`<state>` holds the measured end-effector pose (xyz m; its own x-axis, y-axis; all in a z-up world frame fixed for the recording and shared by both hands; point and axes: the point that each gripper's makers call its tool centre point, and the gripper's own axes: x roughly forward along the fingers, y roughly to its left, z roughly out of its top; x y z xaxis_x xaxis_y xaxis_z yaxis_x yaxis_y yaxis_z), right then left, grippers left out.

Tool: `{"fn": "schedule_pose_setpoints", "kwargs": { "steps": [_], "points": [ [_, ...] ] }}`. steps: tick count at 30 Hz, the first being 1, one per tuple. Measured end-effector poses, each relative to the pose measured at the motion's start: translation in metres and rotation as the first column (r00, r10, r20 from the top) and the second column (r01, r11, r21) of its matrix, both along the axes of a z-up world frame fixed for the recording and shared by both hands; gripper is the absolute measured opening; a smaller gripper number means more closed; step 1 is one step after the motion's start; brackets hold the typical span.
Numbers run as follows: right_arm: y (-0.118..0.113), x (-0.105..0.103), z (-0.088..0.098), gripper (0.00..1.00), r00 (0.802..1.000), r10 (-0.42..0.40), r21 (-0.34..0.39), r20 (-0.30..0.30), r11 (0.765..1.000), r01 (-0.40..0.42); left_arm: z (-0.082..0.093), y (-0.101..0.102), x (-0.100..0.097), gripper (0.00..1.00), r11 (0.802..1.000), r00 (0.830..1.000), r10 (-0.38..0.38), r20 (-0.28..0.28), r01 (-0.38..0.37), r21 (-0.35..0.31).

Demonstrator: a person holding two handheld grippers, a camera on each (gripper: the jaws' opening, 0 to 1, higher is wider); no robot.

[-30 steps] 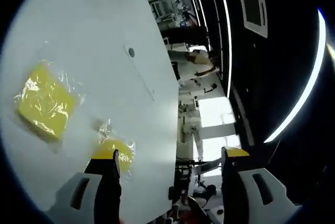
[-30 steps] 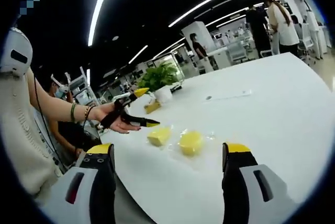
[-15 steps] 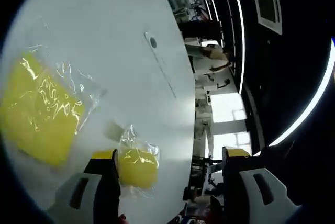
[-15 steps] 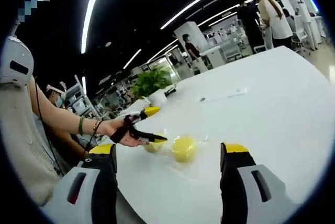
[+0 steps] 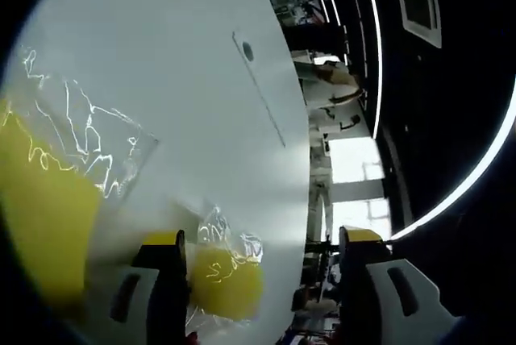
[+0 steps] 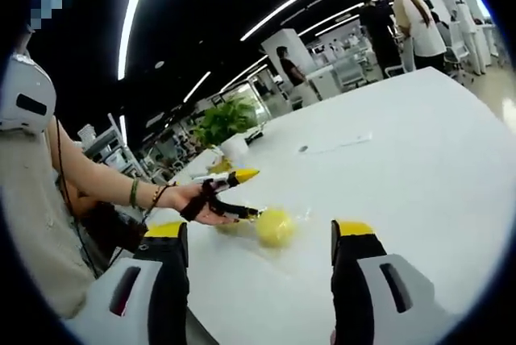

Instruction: Compare the silicone blocks by pressing each to a similar depth, holding the contact briefly, and releasing to observe deformation and rebound differences across the visible hardness samples.

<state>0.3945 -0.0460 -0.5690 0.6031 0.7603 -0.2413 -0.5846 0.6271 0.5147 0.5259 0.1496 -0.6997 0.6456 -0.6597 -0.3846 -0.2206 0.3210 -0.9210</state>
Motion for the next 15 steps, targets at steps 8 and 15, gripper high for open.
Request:
{"fn": "schedule_pose_setpoints", "kwargs": {
  "steps": [8,15],
  "points": [
    [-0.004,0.009,0.006,0.63,1.000,-0.022,0.019,0.018,1.000,0.021,-0.012,-0.013,0.001,0.46,0.993,0.999,-0.045,-0.020,0.047,0.109],
    [-0.006,0.008,0.003,0.61,1.000,-0.021,0.026,0.016,0.999,0.021,-0.022,-0.025,0.003,0.33,0.963,0.989,-0.149,-0.015,0.149,0.223]
  ]
}}
